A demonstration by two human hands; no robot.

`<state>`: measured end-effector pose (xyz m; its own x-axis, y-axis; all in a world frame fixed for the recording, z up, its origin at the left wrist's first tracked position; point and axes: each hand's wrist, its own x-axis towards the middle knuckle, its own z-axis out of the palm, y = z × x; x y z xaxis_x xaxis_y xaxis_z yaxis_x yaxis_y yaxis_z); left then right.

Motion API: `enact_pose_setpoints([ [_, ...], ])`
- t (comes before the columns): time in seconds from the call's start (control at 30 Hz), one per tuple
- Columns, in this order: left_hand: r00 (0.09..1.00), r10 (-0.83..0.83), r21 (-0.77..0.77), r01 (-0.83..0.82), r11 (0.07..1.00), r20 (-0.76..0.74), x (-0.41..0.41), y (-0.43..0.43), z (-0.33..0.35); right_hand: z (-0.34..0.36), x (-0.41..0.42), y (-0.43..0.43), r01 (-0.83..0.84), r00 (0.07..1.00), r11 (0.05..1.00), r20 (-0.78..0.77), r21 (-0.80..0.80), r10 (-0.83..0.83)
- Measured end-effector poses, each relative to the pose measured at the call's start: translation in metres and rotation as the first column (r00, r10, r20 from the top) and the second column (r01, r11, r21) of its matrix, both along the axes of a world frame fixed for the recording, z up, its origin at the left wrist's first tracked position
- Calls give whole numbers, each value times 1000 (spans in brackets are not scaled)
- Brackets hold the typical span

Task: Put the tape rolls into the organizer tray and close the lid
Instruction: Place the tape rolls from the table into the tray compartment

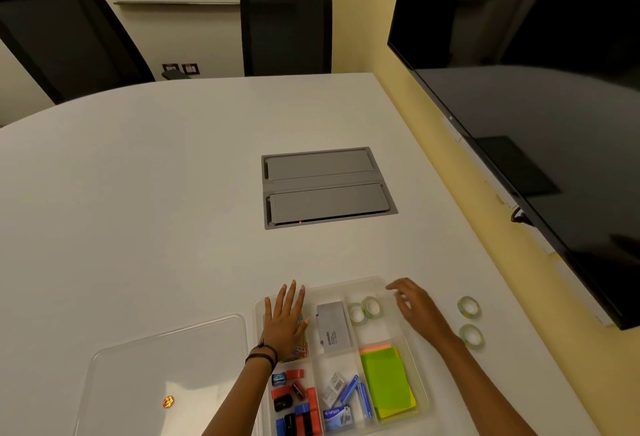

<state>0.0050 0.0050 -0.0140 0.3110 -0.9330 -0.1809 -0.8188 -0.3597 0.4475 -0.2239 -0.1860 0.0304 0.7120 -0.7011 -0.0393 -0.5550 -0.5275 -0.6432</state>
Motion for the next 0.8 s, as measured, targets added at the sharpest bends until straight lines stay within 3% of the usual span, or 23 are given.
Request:
enact_pose_setpoints([
  [0.07, 1000, 3, -73, -5, 997, -30, 1, 1, -2, 0, -19, -6, 154, 988, 987, 29, -36, -153],
  [0.13, 1000, -9, -17, 9, 1000, -21, 1, 0, -2, -7, -40, -12, 306, 952, 949, 26, -71, -305],
  [0.3, 1000, 9, 111, -12, 994, 23, 1, -3, -4, -29, -88, -17, 568, 781, 822, -286, -43, -555],
  [0.53, 999, -4, 125, -1, 992, 38, 0, -5, -2, -42, -100, 4, 586, 722, 810, -461, 12, -516],
  [0.8, 999, -1, 139, -5, 990, 45, 0, -5, -1, -36, -86, 21, 458, 660, 868, -582, -189, -475],
])
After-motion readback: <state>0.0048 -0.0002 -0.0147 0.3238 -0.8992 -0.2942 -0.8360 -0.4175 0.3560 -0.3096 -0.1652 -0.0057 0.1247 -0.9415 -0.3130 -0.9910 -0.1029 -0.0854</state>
